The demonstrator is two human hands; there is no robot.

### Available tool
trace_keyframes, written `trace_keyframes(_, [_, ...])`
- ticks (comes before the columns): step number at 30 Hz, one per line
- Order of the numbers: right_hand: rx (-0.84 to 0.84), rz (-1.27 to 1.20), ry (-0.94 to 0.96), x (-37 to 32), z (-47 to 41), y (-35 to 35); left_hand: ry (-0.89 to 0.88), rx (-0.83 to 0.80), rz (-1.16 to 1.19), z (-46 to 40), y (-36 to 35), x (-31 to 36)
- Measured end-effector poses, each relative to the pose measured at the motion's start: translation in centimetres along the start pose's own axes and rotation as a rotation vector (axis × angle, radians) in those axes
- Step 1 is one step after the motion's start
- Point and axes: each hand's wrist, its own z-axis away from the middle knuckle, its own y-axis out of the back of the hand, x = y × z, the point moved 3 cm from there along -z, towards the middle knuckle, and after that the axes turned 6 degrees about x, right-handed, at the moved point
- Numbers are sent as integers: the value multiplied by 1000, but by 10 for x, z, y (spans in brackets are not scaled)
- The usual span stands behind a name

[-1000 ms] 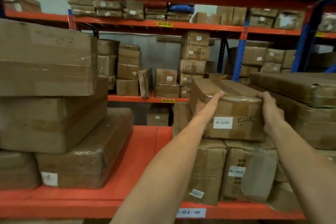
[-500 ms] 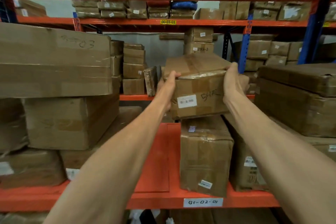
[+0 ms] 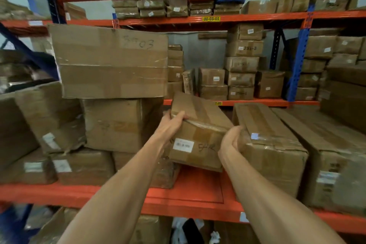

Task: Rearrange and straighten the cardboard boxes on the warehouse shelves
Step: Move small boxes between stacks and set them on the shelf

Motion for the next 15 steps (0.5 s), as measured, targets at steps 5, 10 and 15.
trace_keyframes(5, [231,201,184,-21,-14,25,39,-11,161,-15,-33,-20])
trace_keyframes(10, [37,627,316,-26,-32,29,198,25,250,-22,-58,-88])
trace_keyframes(15, [-243,1271,445,17,-48,36,165,-30,58,-20,-58,-153])
